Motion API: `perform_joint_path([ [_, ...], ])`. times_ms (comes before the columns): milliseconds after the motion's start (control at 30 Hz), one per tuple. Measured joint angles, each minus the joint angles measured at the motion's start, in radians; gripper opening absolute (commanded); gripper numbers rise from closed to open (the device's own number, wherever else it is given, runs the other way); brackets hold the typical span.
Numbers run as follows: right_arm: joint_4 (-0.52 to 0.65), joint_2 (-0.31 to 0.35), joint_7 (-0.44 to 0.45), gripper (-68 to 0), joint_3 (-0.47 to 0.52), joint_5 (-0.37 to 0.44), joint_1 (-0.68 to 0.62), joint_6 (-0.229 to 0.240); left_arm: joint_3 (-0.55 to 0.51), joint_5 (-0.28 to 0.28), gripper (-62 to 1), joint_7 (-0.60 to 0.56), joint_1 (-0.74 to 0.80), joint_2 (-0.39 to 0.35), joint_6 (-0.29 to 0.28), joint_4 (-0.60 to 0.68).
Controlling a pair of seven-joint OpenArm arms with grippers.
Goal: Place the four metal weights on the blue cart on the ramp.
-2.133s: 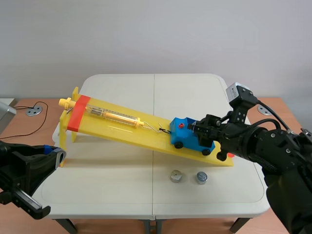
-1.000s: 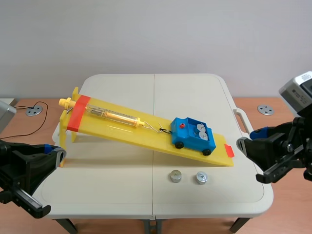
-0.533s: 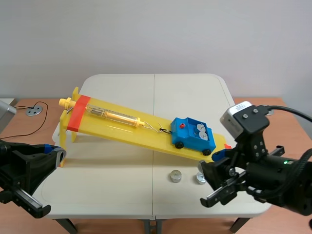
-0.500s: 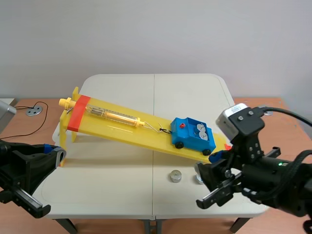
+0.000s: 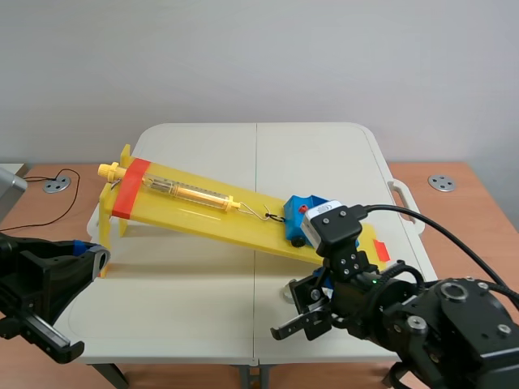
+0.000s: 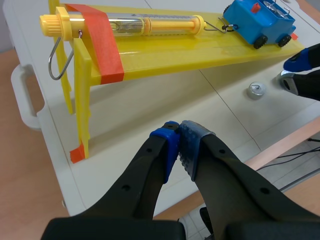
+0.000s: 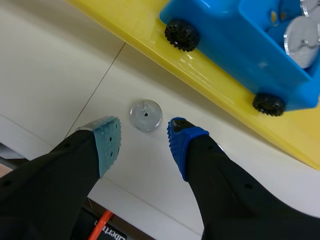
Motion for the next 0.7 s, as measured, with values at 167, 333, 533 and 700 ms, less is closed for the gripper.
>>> perform_joint_path([
  [167, -0.096, -0.020, 0.012, -43.8, -0.028, -0.014, 0.057, -0.023, 0.000, 0.000, -58.0, 0.000, 0.000, 0.000, 0.000, 0.000],
  [333, -0.145, -0.035, 0.029, -43.8, -0.029, -0.022, 0.082, -0.029, 0.000, 0.000, -58.0, 0.000, 0.000, 0.000, 0.000, 0.000],
  [533, -0.185, -0.035, 0.054, -43.8, -0.029, -0.022, 0.106, -0.044, 0.000, 0.000, -58.0, 0.000, 0.000, 0.000, 0.000, 0.000],
  [700, -0.241, -0.035, 0.066, -44.5, -0.029, -0.022, 0.132, -0.044, 0.000, 0.000, -58.0, 0.000, 0.000, 0.000, 0.000, 0.000],
])
